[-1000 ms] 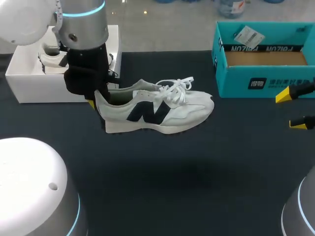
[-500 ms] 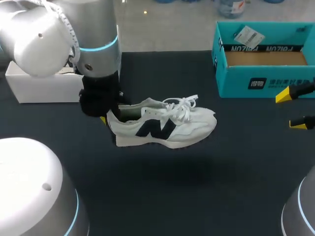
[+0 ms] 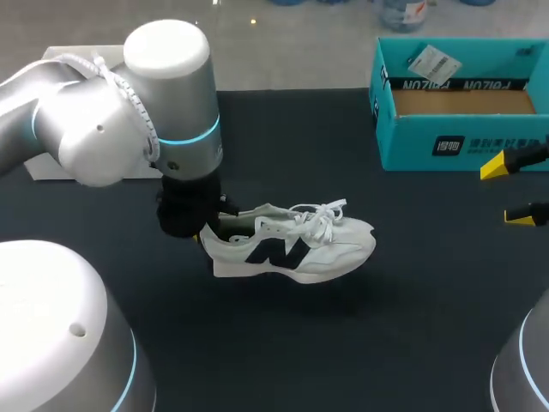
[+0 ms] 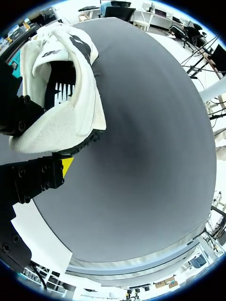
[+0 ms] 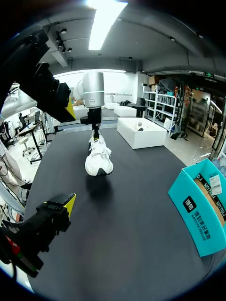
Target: Take the shoe out of the shoebox, open the shoe tongue, remove and reinsert the insole, then place the shoe into the shoebox
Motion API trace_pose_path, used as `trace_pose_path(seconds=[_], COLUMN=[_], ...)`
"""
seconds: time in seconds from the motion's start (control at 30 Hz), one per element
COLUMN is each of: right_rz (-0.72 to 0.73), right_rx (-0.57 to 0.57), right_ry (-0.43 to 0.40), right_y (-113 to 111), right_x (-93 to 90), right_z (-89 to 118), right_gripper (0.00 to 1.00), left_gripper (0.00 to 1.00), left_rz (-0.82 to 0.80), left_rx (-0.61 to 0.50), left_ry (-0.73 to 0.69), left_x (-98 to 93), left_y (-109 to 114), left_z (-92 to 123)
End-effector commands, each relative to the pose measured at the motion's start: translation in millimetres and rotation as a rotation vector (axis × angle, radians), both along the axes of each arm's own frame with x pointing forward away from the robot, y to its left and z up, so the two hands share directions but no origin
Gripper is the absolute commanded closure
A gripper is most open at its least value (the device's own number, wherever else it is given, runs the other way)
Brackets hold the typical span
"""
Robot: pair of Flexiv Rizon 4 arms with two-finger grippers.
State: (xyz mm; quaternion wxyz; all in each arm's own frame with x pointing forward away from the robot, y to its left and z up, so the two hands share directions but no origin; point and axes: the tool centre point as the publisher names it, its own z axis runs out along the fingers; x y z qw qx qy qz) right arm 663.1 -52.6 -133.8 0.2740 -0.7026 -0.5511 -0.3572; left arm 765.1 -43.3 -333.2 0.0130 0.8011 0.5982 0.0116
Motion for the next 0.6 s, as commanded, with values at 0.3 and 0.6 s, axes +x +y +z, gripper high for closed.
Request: trace_pose_path(seconds=[0.3,0.6], right_rz=[-0.003,-0.003], right_rx=[-0.002,-0.002], right_ry=[-0.001,-0.001], right_y=[0,0], right_x=[-1.6,-1.6], right_z=[-1,-1], right_gripper=[0.00,0.00], left_gripper=[1.00,0.27], left_rz=[0.002,0.005], left_rx=[0.011,0.023], left_ry=[-0.030,-0.014], left_x=[5.9,3.3], left_y=[-17,-18], left_z=[-68,-71])
